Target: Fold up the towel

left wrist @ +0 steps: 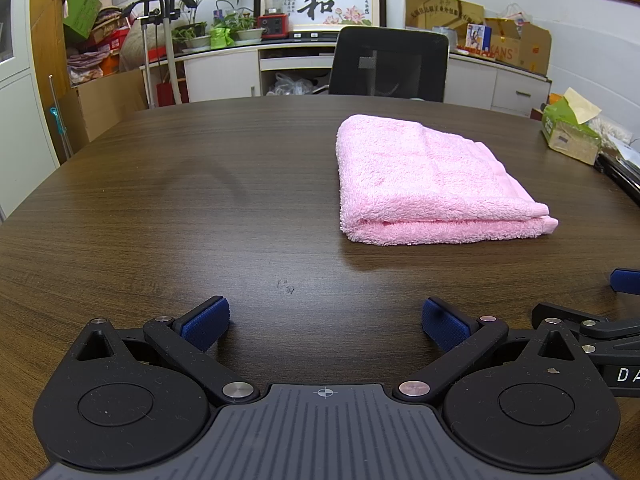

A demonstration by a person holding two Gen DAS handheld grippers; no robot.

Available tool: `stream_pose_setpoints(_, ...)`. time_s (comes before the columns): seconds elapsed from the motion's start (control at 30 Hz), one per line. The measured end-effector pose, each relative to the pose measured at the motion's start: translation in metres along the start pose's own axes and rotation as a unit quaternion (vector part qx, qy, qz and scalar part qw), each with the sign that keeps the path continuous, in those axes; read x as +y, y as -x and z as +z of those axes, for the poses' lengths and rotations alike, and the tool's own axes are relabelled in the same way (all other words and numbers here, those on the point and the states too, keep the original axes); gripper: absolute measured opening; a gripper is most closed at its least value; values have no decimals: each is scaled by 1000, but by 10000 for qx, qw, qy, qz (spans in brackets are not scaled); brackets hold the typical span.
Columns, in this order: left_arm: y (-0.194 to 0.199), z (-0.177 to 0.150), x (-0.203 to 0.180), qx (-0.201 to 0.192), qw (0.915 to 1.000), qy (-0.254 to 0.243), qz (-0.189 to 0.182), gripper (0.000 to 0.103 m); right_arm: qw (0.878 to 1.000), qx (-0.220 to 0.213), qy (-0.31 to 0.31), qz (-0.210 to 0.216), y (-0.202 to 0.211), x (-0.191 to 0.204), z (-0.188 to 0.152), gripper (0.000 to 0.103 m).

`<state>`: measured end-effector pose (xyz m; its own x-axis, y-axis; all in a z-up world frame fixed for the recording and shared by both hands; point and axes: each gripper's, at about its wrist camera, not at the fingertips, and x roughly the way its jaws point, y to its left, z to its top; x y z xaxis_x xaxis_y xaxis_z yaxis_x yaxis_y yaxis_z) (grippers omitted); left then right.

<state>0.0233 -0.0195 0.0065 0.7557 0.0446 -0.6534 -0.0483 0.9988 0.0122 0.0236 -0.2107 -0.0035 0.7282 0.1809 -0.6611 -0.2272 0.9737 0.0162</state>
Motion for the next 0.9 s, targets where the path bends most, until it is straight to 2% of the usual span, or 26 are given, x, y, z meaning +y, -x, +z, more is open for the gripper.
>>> stream_pose_setpoints(0.9,0,-1,0,0,10000,7,41,103,10000,0,0,1,0,0,0,103)
